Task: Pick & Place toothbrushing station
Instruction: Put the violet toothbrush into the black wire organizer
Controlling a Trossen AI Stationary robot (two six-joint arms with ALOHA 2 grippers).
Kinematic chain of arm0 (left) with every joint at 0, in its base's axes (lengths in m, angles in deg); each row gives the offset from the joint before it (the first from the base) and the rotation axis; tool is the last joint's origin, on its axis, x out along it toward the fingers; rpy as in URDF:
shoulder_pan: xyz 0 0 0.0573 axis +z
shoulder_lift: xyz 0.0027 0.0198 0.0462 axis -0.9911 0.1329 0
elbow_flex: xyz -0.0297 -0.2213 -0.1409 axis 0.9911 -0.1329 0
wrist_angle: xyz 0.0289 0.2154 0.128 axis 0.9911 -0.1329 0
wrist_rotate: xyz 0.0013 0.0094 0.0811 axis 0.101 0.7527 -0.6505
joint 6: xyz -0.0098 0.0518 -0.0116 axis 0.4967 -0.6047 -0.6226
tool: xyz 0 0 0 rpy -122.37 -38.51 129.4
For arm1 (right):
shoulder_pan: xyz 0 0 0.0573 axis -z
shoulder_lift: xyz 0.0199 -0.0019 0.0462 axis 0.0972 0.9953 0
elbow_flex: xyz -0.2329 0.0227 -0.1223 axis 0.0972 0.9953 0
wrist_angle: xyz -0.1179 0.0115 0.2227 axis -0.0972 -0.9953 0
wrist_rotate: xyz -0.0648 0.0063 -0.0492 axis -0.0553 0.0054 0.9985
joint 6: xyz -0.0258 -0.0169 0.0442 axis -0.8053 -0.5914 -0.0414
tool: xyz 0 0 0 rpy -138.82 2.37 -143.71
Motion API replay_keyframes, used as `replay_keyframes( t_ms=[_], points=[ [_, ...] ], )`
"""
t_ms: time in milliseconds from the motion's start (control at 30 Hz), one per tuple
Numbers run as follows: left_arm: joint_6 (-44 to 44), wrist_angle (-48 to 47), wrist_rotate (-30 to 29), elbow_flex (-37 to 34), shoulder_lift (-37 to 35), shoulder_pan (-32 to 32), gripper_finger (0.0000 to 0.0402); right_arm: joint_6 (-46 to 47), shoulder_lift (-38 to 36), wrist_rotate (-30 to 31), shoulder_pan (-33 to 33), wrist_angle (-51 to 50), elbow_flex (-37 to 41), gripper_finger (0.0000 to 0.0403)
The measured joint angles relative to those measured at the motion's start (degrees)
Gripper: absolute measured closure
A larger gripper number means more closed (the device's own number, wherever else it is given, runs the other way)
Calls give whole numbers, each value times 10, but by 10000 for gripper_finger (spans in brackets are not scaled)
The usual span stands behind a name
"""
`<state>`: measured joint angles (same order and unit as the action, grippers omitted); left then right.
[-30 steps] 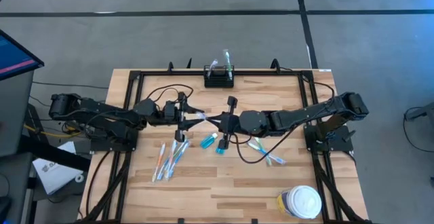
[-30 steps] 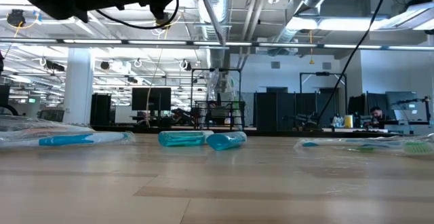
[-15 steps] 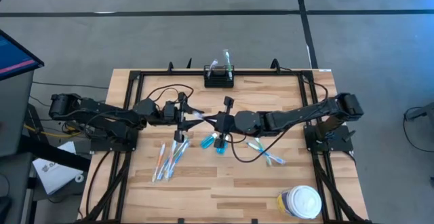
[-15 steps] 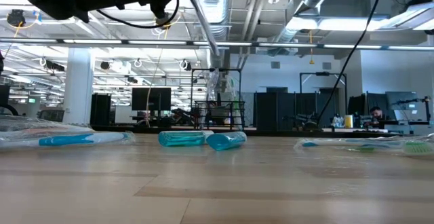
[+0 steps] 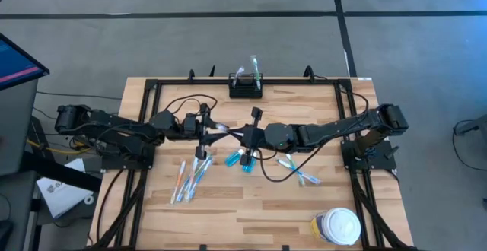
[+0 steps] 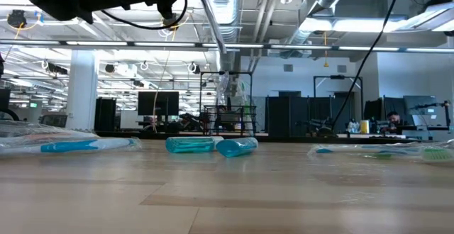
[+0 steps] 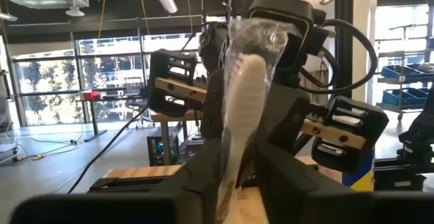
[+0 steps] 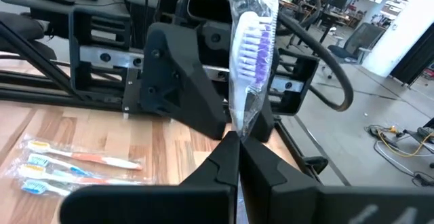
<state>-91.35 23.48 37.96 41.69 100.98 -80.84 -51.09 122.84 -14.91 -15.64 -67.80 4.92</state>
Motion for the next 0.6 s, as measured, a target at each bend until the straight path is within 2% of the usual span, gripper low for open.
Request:
replay_keyframes(
  t_ms=[167, 600],
  points=[
    [1, 3, 0, 0, 0, 0, 388, 0, 0, 0, 0, -4, 0, 403],
    [4, -8, -3, 0, 1, 3, 395, 4, -1, -18, 0, -45, -1, 395]
  ],
)
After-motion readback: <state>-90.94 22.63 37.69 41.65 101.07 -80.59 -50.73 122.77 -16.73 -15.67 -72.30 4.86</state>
